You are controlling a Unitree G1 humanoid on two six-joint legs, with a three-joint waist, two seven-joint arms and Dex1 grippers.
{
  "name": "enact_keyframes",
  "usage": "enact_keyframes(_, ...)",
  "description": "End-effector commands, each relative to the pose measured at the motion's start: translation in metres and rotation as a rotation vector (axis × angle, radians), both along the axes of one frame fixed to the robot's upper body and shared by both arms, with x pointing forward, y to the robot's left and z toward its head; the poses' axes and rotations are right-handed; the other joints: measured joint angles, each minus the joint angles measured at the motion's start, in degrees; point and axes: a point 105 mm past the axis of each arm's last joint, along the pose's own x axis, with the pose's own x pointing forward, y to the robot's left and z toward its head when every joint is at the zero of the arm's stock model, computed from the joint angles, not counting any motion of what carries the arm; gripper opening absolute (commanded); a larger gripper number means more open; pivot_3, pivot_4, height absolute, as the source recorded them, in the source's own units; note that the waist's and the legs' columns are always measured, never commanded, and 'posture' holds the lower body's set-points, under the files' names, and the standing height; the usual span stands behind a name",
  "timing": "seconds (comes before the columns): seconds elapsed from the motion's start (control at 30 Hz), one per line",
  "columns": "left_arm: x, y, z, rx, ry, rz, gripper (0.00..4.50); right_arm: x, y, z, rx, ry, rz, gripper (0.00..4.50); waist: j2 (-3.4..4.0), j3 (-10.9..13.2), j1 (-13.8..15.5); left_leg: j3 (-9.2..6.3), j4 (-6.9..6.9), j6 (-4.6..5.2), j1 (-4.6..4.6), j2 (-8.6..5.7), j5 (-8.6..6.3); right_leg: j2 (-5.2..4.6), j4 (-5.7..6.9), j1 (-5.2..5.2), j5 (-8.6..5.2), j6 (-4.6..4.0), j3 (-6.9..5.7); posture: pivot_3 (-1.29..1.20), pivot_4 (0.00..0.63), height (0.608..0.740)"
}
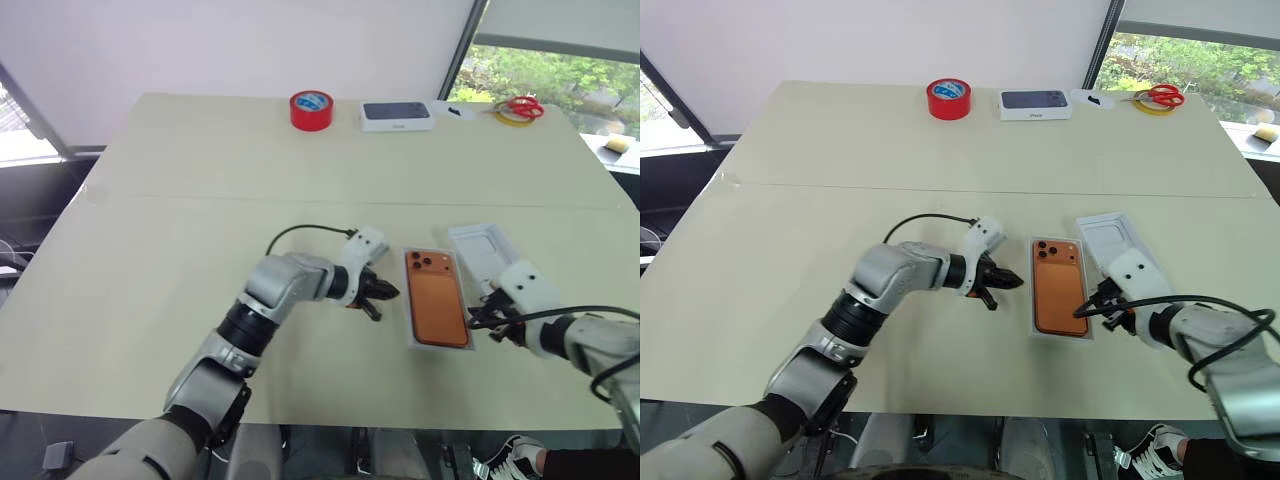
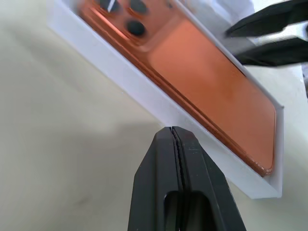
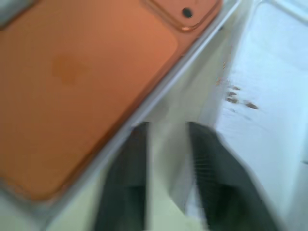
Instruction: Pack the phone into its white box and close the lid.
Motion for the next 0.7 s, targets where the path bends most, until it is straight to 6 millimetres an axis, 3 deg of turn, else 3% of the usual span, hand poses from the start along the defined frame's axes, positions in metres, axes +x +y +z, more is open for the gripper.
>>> enact_keyframes(0.03, 0.000, 0.012, 0.019, -0.071, -0.059, -0.008, 0.00, 0.004, -0.002, 0.022, -0.012, -0.056, 0.017, 3.38, 0.02, 0.0, 0.0, -0.01, 0.00, 0.00, 0.02, 0.01, 0.00, 0.02, 0.00, 0.03, 0.00, 0.00, -0.01, 0.00, 0.150, 0.730)
enact_keyframes(0.07, 0.000, 0.017, 0.022, -0.086, -0.084, -0.013, 0.00, 0.009, -0.005, 0.023, 0.007, -0.051, -0.008, 3.88, 0.03, 0.0, 0.0, -0.01, 0.01, 0.00, 0.03, 0.02, 0.00, 0.02, 0.00, 0.04, 0.00, 0.00, -0.01, 0.00, 0.150, 0.730)
enact_keyframes(0.37, -0.022, 0.049, 0.025, -0.092, -0.329, -0.213, 0.00, 0.038, -0.031, 0.010, 0.118, 0.080, -0.227, 3.88, 0.10, 0.0, 0.4, 0.08, 0.01, -0.01, 0.01, -0.01, 0.00, -0.02, -0.03, 0.03, 0.00, -0.02, 0.00, 0.00, 0.150, 0.730)
enact_keyframes(0.7, -0.036, 0.055, 0.019, -0.063, -0.398, -0.308, 0.00, 0.055, -0.024, 0.004, 0.163, 0.181, -0.227, 3.88, 0.16, 0.0, 0.0, 0.14, 0.01, 0.00, 0.01, 0.02, 0.00, 0.00, 0.00, -0.01, 0.01, -0.01, 0.01, 0.00, 0.150, 0.730)
